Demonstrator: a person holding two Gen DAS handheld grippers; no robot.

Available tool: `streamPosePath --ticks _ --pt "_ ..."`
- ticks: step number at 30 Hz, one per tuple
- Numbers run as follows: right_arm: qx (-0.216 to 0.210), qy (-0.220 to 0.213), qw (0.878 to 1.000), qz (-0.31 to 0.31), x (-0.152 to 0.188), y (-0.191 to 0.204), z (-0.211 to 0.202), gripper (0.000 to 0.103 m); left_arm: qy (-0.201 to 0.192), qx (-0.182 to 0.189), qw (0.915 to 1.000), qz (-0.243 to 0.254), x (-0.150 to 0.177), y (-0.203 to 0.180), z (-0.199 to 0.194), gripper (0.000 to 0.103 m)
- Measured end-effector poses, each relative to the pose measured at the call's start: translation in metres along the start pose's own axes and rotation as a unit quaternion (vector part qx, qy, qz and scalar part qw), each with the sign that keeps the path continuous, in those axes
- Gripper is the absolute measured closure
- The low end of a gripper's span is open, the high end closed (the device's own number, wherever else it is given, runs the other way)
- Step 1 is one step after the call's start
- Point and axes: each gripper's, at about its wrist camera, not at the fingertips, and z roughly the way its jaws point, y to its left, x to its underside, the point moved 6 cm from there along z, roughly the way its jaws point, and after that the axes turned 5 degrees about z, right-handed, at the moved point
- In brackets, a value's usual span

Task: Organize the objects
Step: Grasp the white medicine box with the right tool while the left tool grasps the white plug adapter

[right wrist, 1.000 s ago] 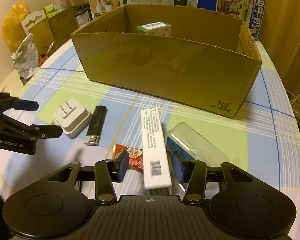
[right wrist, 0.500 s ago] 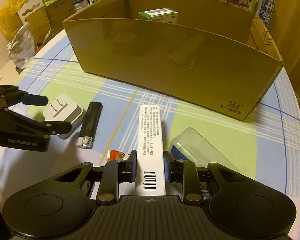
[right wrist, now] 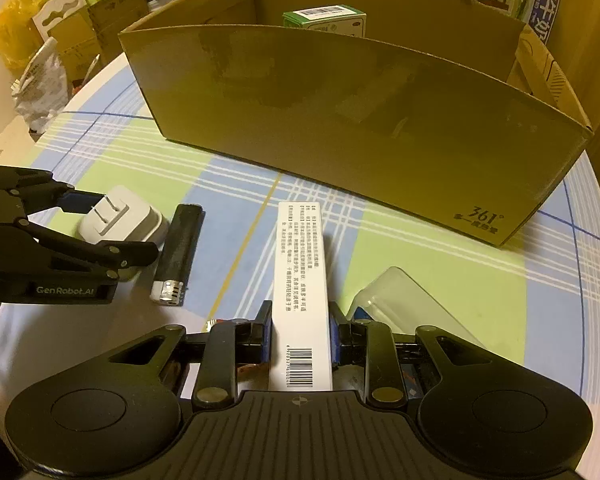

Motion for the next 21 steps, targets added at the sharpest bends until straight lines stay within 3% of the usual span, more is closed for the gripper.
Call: streamPosePath --ticks 12,21 --pt "-0.007 -0.043 0.999 0.023 -0.004 0.003 -0.037 0.08 -0.001 -0.005 0.9998 -0.017 0.007 0.002 -0.026 0.042" --pt "-0.011 -0.076 0.997 0.028 -0.018 0.007 -0.083 0.08 -0.03 -0.005 0.9994 -0.017 -0.019 -0.002 -0.076 0.042"
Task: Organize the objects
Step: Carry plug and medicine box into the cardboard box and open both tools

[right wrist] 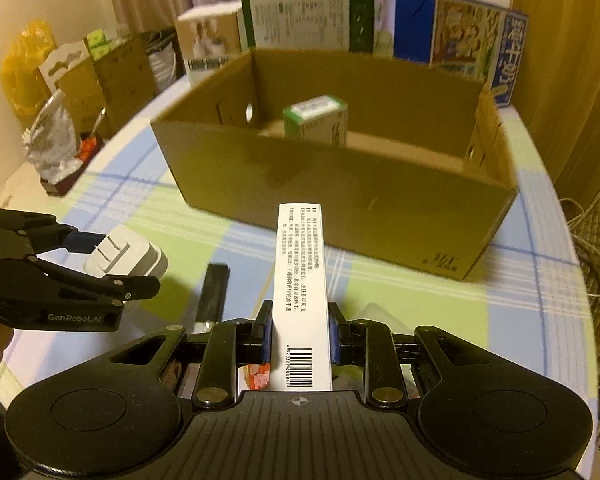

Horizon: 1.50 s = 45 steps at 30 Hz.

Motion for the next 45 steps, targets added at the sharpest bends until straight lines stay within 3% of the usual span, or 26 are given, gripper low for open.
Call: streamPosePath --ticks 10,16,24,45 --pt "0.006 -0.046 0.999 0.008 -0.061 -0.017 -0.057 0.08 -0.043 -0.003 0.9988 0.024 -0.077 -0.001 -0.052 0.042" --pt "0.017 -0.06 0.998 0.011 -0.098 -0.032 -0.07 0.08 -0.063 -0.012 0.9973 0.036 -0.123 0.003 -0.072 0.042" --pt "0.02 -0.062 0.998 0.015 -0.143 -0.049 -0.058 0.08 -0.061 -0.014 0.9976 0.029 -0.173 0.015 -0.054 0.042" --pt "0.018 -0.039 0.998 0.04 -0.166 -0.079 0.025 0.08 -0.018 -0.011 0.9996 0.019 -0.183 0.034 0.042 0.042"
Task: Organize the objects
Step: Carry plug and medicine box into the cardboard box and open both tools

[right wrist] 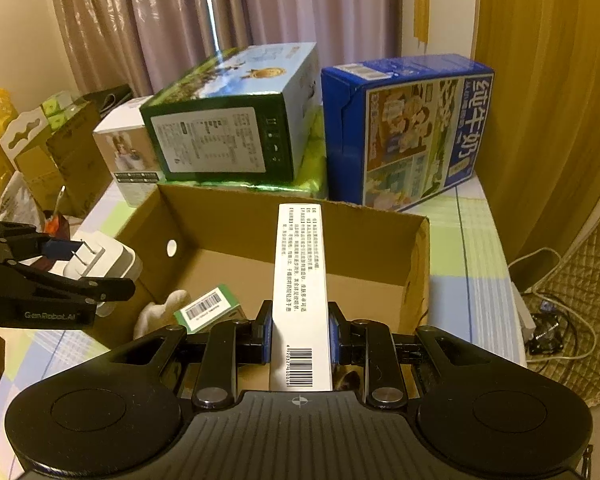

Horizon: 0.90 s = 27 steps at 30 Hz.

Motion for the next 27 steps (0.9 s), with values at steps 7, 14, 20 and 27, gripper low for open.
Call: streamPosePath --ticks 7,14,20,27 --pt "0.003 0.004 1.0 0.005 -0.001 -0.006 0.014 0.08 -0.025 -0.009 0.9994 -0.021 -0.007 0.008 0.012 0.036" --pt "0.003 0.01 1.0 0.013 0.003 -0.012 0.024 0.08 -0.025 -0.004 0.9994 -0.022 -0.003 0.012 0.012 0.036" --pt "-0.006 -0.004 1.0 0.019 -0.003 -0.008 0.028 0.08 -0.034 -0.001 0.9991 -0.025 -0.001 0.012 0.004 0.036" --pt "-0.029 -0.03 0.998 0.05 -0.012 -0.013 0.017 0.075 -0.038 0.004 0.9988 -0.032 0.01 0.009 -0.008 0.032"
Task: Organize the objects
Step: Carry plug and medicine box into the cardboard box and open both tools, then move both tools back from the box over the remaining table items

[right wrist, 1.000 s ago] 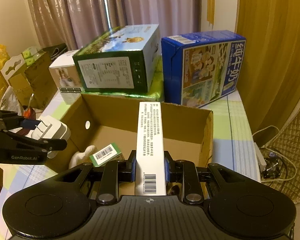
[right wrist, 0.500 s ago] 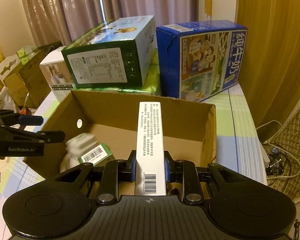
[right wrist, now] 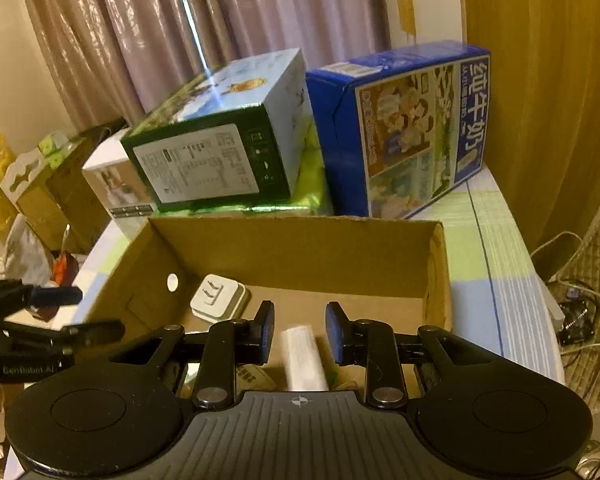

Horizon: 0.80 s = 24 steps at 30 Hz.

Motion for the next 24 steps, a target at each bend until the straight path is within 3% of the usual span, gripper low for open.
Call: streamPosePath --ticks 9,17,21,24 --pt "-0.008 -0.015 1.0 0.001 0.029 0.005 -0.051 0.059 -0.011 -0.001 0.9997 -0.021 0.028 -0.008 -0.041 0.028" --pt "-0.012 -0.023 1.0 -0.018 0.085 0.023 -0.115 0.041 -0.014 -0.018 0.9993 -0.031 0.067 -0.032 -0.101 0.023" --pt "-0.017 -0.024 0.999 0.016 0.116 0.023 -0.147 0.032 -0.017 -0.026 0.9987 -0.042 0.088 -0.043 -0.13 0.018" --pt "-0.015 -0.024 1.0 0.005 0.138 0.029 -0.165 0.028 -0.02 -0.026 0.9987 -0.039 0.103 -0.054 -0.148 0.012"
